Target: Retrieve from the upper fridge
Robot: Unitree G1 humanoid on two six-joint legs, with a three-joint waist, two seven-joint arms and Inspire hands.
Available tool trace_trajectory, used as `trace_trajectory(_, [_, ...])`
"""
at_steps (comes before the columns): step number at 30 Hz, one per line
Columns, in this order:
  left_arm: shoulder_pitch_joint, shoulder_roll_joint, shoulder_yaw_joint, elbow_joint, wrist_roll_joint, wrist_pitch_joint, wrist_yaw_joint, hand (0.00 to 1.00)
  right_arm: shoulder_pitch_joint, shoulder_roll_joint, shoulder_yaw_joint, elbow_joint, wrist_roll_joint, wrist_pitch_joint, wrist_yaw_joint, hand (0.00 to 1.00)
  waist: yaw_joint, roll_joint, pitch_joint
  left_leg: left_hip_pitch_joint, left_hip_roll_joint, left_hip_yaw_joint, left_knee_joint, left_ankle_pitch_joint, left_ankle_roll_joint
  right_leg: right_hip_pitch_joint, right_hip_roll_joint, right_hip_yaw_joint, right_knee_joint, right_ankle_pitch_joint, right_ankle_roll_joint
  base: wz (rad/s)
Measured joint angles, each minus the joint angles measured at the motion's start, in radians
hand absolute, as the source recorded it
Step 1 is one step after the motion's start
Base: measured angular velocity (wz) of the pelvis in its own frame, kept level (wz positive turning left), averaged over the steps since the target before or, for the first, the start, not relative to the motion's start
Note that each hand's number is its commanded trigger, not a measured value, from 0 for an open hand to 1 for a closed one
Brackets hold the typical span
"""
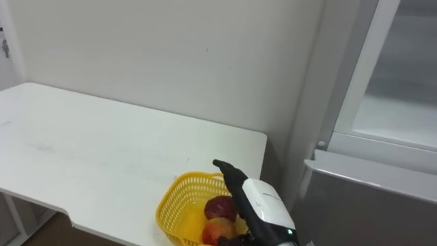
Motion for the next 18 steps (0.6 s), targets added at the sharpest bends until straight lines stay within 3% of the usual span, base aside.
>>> trace_trajectory(13, [0.006, -0.004, 0.009, -0.006, 0.002, 0.019, 0.002, 0.00, 0.000, 0.000, -0.010, 0.001, 0.016, 0.004, -0.037, 0.00, -0.003, 0.011, -0.0083, -0.009, 0.000, 0.003, 0.010, 0.000, 0.000, -0.004, -0.001, 0.000, -0.002, 0.000, 0.000, 0.01])
trace_trajectory(18, [0.006, -0.010, 0.037, -0.007, 0.002, 0.017, -0.001, 0.00, 0.000, 0.000, -0.063, -0.027, 0.074, -0.001, -0.075, 0.00, -0.005, 0.013, -0.0111, -0.008, -0.001, 0.005, 0.008, 0.000, 0.000, -0.005, -0.001, 0.001, -0.003, -0.001, 0.000, 0.00])
